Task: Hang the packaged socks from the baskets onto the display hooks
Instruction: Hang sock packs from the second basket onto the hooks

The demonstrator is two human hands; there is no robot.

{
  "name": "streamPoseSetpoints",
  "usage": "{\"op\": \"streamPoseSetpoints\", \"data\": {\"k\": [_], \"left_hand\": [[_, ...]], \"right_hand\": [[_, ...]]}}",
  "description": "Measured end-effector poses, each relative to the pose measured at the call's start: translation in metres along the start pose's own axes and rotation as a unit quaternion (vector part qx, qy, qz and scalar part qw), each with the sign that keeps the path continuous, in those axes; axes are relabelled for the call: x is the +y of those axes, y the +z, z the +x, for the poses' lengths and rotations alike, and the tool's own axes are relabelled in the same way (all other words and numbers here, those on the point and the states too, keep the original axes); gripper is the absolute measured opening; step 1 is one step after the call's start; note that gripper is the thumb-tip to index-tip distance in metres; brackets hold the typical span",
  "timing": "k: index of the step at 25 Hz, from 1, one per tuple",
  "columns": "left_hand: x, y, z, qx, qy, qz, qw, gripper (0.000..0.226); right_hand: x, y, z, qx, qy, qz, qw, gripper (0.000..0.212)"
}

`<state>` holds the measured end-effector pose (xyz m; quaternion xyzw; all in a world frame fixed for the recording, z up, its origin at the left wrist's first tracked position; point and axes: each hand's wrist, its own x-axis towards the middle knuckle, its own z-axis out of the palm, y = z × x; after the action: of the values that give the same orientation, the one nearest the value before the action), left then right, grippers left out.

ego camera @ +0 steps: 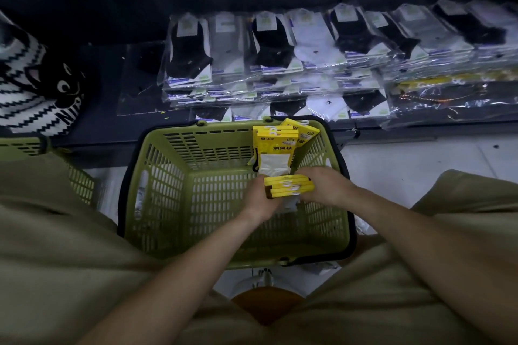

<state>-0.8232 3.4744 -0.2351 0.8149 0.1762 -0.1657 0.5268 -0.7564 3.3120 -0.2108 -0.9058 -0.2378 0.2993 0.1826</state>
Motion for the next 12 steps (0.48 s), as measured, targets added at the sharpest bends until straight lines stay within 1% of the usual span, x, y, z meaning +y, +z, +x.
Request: {"op": "streamPoseSetpoints", "data": {"k": [1, 3, 6, 9, 12], "left_hand": [[0.005, -0.002, 0.004, 0.02, 0.006, -0.005, 1.0, 0.039], [0.015, -0.011, 0.017, 0.04, -0.001, -0.027, 0.999, 0.043], [0.022, -0.028, 0.035, 0.024, -0.002, -0.024, 0.999, 0.051], [0.023, -0.036, 0.047, 0.006, -0.001, -0.003, 1.0, 0.058], [0.021, -0.037, 0.053, 0.01, 0.001, -0.005, 1.0, 0.054]], "right_hand": [[0.0, -0.004, 0.004, 0.012, 0.002, 0.008, 1.0, 0.045], [-0.001, -0.013, 0.014, 0.041, 0.011, 0.025, 0.999, 0.051], [-0.004, -0.019, 0.03, 0.078, 0.034, 0.056, 0.995, 0.064], [-0.008, -0.016, 0.043, 0.088, 0.055, 0.072, 0.992, 0.063], [-0.011, -0.013, 0.052, 0.133, 0.081, 0.097, 0.983, 0.054]]}}
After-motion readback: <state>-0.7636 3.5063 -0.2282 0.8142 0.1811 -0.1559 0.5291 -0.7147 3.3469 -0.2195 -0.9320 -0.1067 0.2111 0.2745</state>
